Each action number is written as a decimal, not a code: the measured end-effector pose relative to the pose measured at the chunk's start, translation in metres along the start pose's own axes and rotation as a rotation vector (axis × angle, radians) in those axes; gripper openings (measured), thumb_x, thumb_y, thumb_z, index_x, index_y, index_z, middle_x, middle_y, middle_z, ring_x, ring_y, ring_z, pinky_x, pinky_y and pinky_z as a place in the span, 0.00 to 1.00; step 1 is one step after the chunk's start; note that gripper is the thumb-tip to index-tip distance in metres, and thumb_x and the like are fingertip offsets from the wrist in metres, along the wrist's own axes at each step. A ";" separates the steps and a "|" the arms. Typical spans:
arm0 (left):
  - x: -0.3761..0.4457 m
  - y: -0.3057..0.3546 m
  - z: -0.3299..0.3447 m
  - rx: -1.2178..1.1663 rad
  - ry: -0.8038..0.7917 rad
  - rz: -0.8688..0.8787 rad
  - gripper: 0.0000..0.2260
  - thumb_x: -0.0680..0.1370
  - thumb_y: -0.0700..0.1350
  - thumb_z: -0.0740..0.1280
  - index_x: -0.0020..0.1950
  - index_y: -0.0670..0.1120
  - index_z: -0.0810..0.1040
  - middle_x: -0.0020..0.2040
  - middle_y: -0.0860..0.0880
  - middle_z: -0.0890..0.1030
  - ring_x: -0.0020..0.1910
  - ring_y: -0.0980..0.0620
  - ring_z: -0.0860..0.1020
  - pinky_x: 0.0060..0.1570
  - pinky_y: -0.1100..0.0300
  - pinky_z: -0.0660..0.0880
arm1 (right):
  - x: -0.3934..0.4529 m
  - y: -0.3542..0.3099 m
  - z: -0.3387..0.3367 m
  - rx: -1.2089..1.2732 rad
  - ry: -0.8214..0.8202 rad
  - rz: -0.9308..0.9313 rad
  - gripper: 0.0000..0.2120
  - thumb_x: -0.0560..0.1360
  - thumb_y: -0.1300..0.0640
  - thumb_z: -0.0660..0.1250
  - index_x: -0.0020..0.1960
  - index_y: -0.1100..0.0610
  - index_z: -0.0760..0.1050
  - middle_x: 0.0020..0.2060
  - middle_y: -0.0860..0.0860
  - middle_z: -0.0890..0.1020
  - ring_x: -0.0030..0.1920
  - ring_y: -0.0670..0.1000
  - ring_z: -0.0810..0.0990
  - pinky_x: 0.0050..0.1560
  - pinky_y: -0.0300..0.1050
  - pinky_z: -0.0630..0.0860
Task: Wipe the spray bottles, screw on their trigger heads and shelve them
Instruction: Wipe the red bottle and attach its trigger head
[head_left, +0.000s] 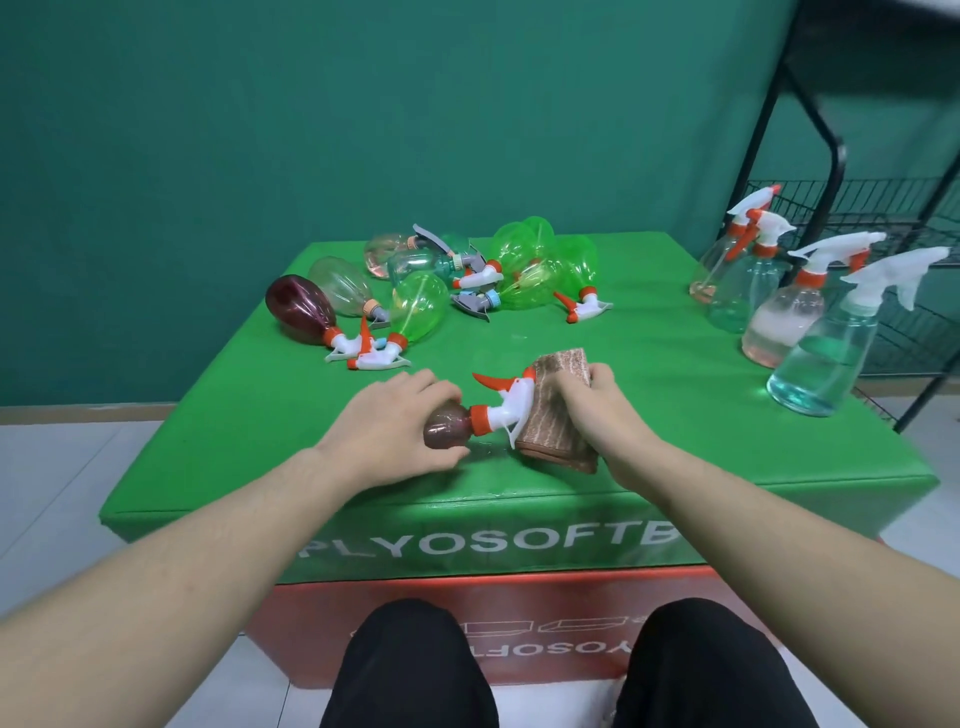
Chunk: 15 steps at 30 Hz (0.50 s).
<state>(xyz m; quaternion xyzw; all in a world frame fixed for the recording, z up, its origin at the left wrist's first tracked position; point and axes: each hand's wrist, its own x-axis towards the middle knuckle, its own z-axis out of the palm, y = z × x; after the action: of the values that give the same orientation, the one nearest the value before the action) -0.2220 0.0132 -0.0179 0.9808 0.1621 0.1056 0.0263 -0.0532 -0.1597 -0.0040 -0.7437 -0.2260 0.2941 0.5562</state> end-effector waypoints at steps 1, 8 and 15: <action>0.000 0.002 0.002 0.006 -0.013 -0.007 0.28 0.75 0.68 0.70 0.70 0.55 0.72 0.61 0.55 0.75 0.58 0.52 0.74 0.58 0.56 0.72 | -0.002 0.000 -0.001 -0.005 -0.002 -0.006 0.15 0.82 0.50 0.60 0.65 0.55 0.65 0.48 0.52 0.78 0.42 0.49 0.79 0.38 0.44 0.74; 0.007 -0.008 0.001 0.029 -0.173 0.027 0.40 0.69 0.67 0.75 0.76 0.57 0.65 0.71 0.53 0.69 0.67 0.48 0.72 0.68 0.48 0.72 | -0.004 -0.001 -0.009 -0.094 0.035 -0.119 0.10 0.82 0.51 0.61 0.60 0.54 0.71 0.47 0.49 0.78 0.41 0.46 0.77 0.37 0.41 0.70; 0.007 -0.013 0.000 0.046 -0.201 0.080 0.37 0.73 0.63 0.75 0.78 0.57 0.64 0.64 0.53 0.75 0.60 0.50 0.74 0.64 0.54 0.71 | 0.004 -0.013 -0.008 -0.209 0.096 -0.350 0.07 0.80 0.51 0.64 0.57 0.52 0.74 0.41 0.46 0.80 0.37 0.43 0.76 0.36 0.38 0.71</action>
<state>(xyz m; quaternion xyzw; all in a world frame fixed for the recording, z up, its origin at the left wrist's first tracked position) -0.2193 0.0274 -0.0174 0.9924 0.1218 0.0039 0.0154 -0.0447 -0.1586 0.0098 -0.7599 -0.3545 0.1321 0.5286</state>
